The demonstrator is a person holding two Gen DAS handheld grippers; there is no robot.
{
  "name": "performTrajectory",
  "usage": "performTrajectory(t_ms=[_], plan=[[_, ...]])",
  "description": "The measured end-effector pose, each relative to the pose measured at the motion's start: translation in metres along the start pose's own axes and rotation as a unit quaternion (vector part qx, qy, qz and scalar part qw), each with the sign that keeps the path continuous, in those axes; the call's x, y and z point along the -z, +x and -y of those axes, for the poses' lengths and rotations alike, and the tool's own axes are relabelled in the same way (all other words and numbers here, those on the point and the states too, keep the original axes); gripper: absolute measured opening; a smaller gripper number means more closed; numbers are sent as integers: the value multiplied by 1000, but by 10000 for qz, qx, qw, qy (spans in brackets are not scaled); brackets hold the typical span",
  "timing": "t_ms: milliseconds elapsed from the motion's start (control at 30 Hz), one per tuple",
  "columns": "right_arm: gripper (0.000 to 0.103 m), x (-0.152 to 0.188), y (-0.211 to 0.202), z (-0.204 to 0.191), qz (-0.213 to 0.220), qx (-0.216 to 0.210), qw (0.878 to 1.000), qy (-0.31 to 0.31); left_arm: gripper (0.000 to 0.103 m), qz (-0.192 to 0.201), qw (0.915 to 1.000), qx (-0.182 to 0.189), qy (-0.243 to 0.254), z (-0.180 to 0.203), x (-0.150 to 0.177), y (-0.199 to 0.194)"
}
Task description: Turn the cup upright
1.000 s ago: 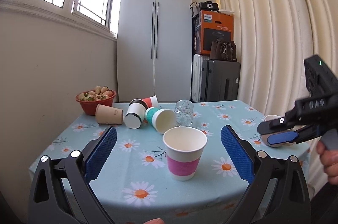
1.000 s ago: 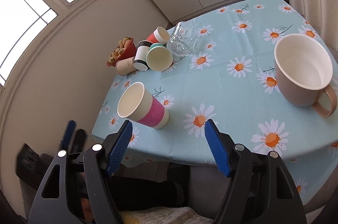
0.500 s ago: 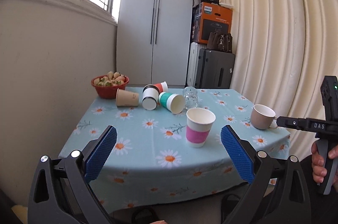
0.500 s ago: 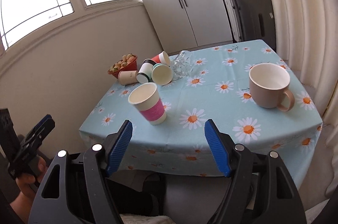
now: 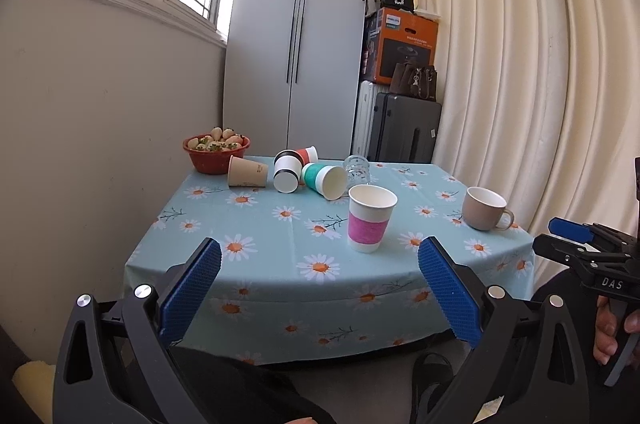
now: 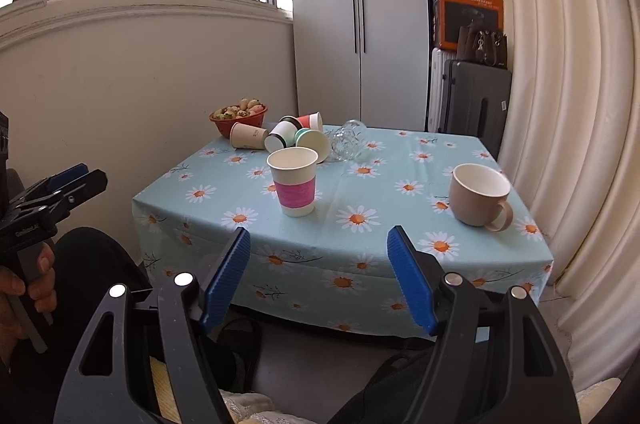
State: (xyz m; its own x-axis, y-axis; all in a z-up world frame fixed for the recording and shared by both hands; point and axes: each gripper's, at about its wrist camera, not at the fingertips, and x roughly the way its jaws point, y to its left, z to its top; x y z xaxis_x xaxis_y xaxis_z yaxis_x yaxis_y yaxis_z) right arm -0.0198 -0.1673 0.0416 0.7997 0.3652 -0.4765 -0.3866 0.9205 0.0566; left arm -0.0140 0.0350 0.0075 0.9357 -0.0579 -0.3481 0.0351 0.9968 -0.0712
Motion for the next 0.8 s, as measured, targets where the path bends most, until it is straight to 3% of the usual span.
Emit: performTrajectory(t_ms=[200, 333, 467, 800], plan=[[71, 7, -9, 4, 88, 242, 9997, 32, 96, -64, 9999, -58, 145, 5, 6, -6], [76, 12, -19, 16, 151, 248, 9993, 247, 96, -342, 9992, 70, 200, 12, 11, -1], [76, 13, -23, 21, 174, 277, 9988, 368, 96, -301, 9986, 118, 417, 23, 14, -4], [79, 14, -20, 9, 160, 385, 9991, 112, 96, -384, 9989, 111, 227, 18, 15, -1]])
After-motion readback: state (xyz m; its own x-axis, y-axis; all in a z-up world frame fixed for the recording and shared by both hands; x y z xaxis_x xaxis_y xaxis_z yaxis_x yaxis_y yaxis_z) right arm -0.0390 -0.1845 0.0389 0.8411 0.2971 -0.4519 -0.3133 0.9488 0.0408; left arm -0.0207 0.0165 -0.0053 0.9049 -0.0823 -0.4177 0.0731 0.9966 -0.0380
